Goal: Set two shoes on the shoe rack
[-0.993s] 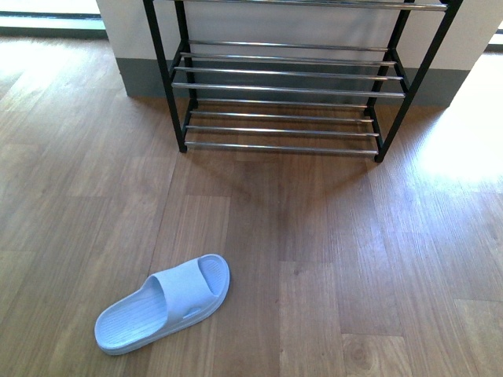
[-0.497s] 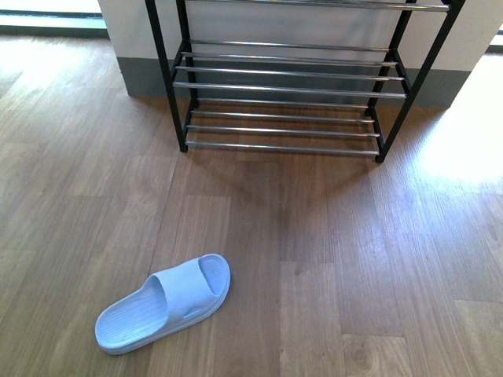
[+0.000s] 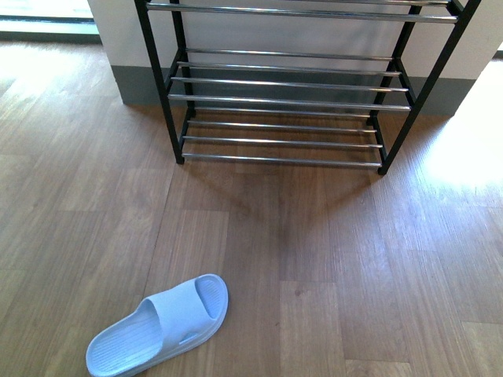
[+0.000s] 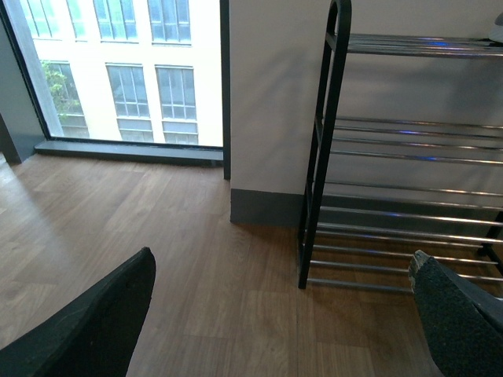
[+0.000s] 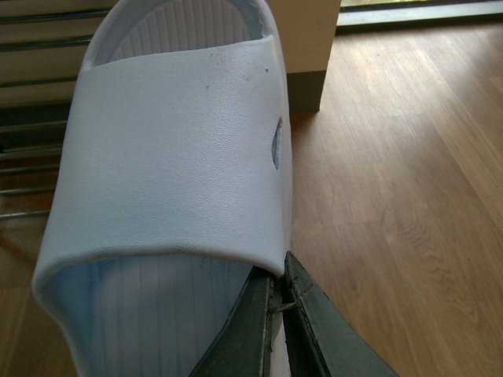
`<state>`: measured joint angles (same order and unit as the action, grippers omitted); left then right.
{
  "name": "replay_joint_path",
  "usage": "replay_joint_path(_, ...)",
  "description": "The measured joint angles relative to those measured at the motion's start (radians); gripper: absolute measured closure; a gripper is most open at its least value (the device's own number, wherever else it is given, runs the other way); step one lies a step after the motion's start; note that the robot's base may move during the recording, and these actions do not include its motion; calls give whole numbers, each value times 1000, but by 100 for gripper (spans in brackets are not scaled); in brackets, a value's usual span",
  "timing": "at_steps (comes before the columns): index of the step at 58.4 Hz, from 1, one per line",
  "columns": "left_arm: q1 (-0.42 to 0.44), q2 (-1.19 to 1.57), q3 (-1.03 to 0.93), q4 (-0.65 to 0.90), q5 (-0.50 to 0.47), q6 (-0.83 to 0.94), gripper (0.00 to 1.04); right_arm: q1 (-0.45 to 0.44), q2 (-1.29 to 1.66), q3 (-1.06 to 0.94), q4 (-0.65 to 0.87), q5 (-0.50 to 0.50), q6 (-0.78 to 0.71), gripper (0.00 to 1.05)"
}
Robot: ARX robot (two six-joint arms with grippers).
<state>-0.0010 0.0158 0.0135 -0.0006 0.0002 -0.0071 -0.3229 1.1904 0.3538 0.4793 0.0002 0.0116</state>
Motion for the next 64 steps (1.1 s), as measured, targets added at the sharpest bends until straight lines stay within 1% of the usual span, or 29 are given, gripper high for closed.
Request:
replay_joint_path(10, 0, 0, 0, 0, 0, 0, 9, 0, 0, 0, 0, -1, 0, 104)
replay_joint_path(12, -8, 13, 6, -23, -32, -1, 9, 0, 0, 0, 0, 0, 0, 104)
replay_joint_path(13, -22, 28, 19, -60, -70, -1, 9, 0, 0, 0, 0, 0, 0, 104)
replay_joint_path(15, -45, 77, 32, -88, -105, -2, 9, 0, 0, 0, 0, 0, 0, 104)
replay_joint_path(18, -72, 176, 40, -63, -130, 1, 9, 0, 0, 0, 0, 1, 0, 104)
replay_joint_path(20, -91, 258, 40, -19, -130, 8, 9, 0, 0, 0, 0, 0, 0, 104)
replay_joint_path(24, -135, 438, 41, 101, -91, 12, 9, 0, 0, 0, 0, -3, 0, 104)
replay_joint_path(28, -175, 674, 49, 282, -76, 37, 9, 0, 0, 0, 0, -3, 0, 104)
replay_joint_path(30, -187, 745, 55, 337, -68, 43, 9, 0, 0, 0, 0, -2, 0, 104)
replay_joint_path(33, -222, 1004, 92, 516, -24, 62, 9, 0, 0, 0, 0, 0, 0, 104)
replay_joint_path(35, -241, 1153, 123, 607, 5, 79, 9, 0, 0, 0, 0, 0, 0, 104)
replay_joint_path(36, -244, 1191, 132, 626, 9, 80, 9, 0, 0, 0, 0, 0, 0, 104)
replay_joint_path(38, -256, 1336, 169, 694, 50, 99, 9, 0, 0, 0, 0, -1, 0, 104)
replay_joint_path(42, -274, 1638, 247, 793, 60, 148, 9, 0, 0, 0, 0, 0, 0, 104)
replay_joint_path(48, -283, 1956, 349, 848, 87, 183, 9, 0, 0, 0, 0, 0, 0, 104)
replay_joint_path(57, -283, 2228, 446, 887, 94, 194, 9, 0, 0, 0, 0, 0, 0, 104)
replay_joint_path(64, -288, 2382, 504, 891, 112, 193, 9, 0, 0, 0, 0, 0, 0, 104)
